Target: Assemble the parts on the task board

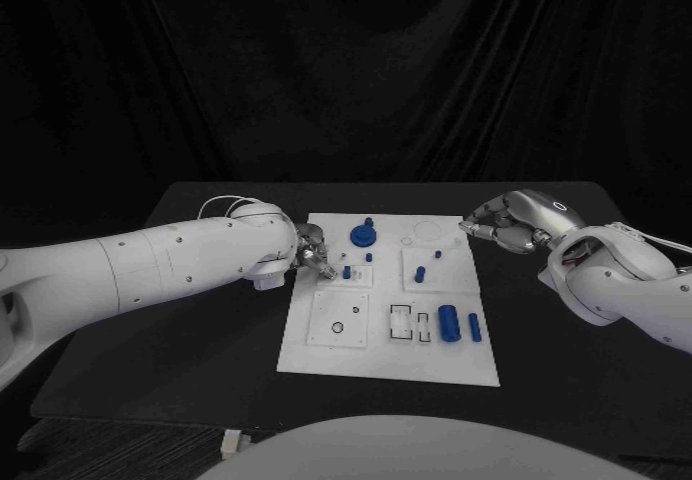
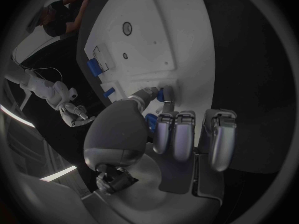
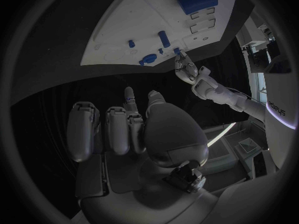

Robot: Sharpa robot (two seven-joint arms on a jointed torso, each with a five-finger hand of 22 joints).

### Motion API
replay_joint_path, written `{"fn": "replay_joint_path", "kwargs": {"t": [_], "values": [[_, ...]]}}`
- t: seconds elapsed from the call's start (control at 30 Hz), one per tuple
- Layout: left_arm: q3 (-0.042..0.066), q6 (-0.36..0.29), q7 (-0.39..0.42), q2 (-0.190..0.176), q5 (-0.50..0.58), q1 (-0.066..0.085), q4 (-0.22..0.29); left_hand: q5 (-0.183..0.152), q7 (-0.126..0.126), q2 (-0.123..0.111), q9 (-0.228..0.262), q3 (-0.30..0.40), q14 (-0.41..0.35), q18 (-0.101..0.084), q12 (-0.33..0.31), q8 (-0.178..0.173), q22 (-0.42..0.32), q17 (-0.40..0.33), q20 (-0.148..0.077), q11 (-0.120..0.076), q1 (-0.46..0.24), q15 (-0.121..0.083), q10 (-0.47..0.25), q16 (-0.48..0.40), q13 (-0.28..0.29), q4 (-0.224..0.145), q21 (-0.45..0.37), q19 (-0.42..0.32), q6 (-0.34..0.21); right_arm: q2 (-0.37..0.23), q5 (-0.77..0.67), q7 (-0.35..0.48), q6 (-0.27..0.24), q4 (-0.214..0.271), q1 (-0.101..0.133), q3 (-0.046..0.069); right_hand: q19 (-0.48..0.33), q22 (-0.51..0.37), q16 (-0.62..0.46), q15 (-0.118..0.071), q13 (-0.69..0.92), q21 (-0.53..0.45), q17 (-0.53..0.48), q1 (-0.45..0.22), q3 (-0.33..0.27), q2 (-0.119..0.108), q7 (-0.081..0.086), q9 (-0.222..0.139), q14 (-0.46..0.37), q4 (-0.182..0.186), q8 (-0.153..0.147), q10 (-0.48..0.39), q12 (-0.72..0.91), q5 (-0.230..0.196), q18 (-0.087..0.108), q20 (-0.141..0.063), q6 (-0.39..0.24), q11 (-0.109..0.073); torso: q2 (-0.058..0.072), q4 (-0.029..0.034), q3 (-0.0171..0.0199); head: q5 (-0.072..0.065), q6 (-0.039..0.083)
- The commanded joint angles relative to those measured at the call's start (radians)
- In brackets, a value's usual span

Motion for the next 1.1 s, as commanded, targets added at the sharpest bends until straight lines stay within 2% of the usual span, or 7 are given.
{"fn": "replay_joint_path", "kwargs": {"t": [0.03,0.07,0.13,0.17,0.4,0.63,1.1], "values": [[-0.003,0.024,-0.008,0.003,0.002,-0.003,-0.005,-0.019,0.0,0.003,0.0,0.006,0.106,-0.004,0.004,-0.006,0.26,0.263,-0.008,-0.004,-0.017,-0.006,0.106,0.003,0.263,0.006,-0.004,0.099,-0.002,0.0,-0.002,-0.012,0.006,0.0,-0.002,0.001,0.042,0.201,-0.007,0.008,0.261,-0.004,-0.001,0.01,-0.002,0.002,0.002,-0.001,0.056,-0.005,-0.006,0.103,-0.002,0.006,0.016,0.009,0.003,0.006,0.0,0.0002,-0.0002,0.0,0.0],[-0.003,0.023,-0.009,0.003,0.002,-0.003,-0.006,-0.081,0.001,0.006,-0.001,0.002,0.106,-0.004,0.004,-0.013,0.26,0.263,-0.007,-0.003,-0.034,-0.004,0.106,0.003,0.263,0.017,-0.005,0.098,-0.003,0.0,-0.002,-0.012,0.006,0.0,-0.002,0.001,0.042,0.201,-0.007,0.008,0.261,-0.004,-0.001,0.01,-0.002,0.002,0.002,-0.001,0.056,-0.005,-0.006,0.103,-0.002,0.006,0.016,0.009,0.003,0.006,0.0,0.0,-0.0003,0.0,0.0],[-0.003,0.021,-0.01,0.004,0.002,-0.004,-0.009,-0.126,0.003,0.008,-0.003,-0.005,0.106,-0.004,0.004,-0.02,0.259,0.263,-0.006,-0.001,-0.048,-0.003,0.106,0.003,0.263,0.026,-0.006,0.097,-0.002,0.0,-0.002,-0.012,0.007,-0.001,-0.002,0.001,0.042,0.201,-0.007,0.008,0.261,-0.004,-0.001,0.01,-0.002,0.002,0.002,-0.001,0.056,-0.005,-0.006,0.103,-0.002,0.006,0.016,0.009,0.003,0.006,0.0,-0.0004,-0.0002,0.0,0.0],[-0.003,0.02,-0.011,0.004,0.002,-0.004,-0.011,-0.185,0.008,0.008,-0.01,-0.025,0.106,-0.003,0.004,-0.032,0.259,0.263,-0.004,0.003,-0.075,0.0,0.106,0.003,0.263,0.046,-0.007,0.096,-0.004,0.001,-0.002,-0.012,0.007,-0.001,-0.002,0.001,0.042,0.201,-0.007,0.008,0.261,-0.004,-0.001,0.01,-0.002,0.002,0.002,-0.001,0.056,-0.005,-0.006,0.103,-0.002,0.006,0.016,0.009,0.003,0.006,0.0,-0.0005,-0.0003,0.001,0.0],[-0.003,0.028,-0.022,0.004,0.002,-0.004,-0.015,-0.346,0.028,0.0,-0.039,-0.13,0.106,-0.001,0.004,-0.076,0.256,0.263,0.009,0.021,-0.166,0.015,0.106,0.003,0.263,0.124,-0.016,0.09,-0.014,0.002,-0.002,-0.013,0.01,-0.002,-0.002,0.001,0.041,0.201,-0.007,0.008,0.261,-0.005,-0.002,0.023,0.0,0.003,0.002,-0.002,0.056,-0.007,-0.008,0.103,-0.002,0.011,0.016,0.009,0.002,0.006,0.0,-0.0003,-0.0001,0.0,0.0],[-0.003,0.025,-0.018,0.005,0.002,-0.004,-0.018,-0.367,0.034,0.009,-0.041,-0.219,0.106,0.0,0.004,-0.089,0.254,0.263,0.017,0.028,-0.223,0.022,0.106,0.003,0.263,0.195,-0.021,0.087,-0.016,0.002,-0.002,-0.013,0.01,-0.002,-0.003,0.001,0.042,0.201,-0.007,0.008,0.261,-0.005,-0.002,0.025,0.001,0.002,0.003,-0.002,0.056,-0.007,-0.008,0.103,-0.002,0.012,0.016,0.009,0.002,0.006,0.0,0.0,-0.0004,-0.002,0.0],[-0.003,0.018,0.009,0.003,0.002,-0.004,-0.023,-0.324,0.033,0.02,-0.013,-0.255,0.106,0.001,0.004,-0.065,0.253,0.263,0.019,0.028,-0.196,0.023,0.106,0.003,0.263,0.193,-0.023,0.085,-0.026,0.004,-0.002,-0.012,0.013,-0.003,-0.003,0.001,0.041,0.2,-0.007,0.008,0.261,-0.006,-0.002,0.031,0.001,0.002,0.003,-0.002,0.056,-0.009,-0.009,0.103,-0.002,0.015,0.016,0.01,0.003,0.006,0.0,-0.0004,-0.0003,-0.002,0.0]]}}
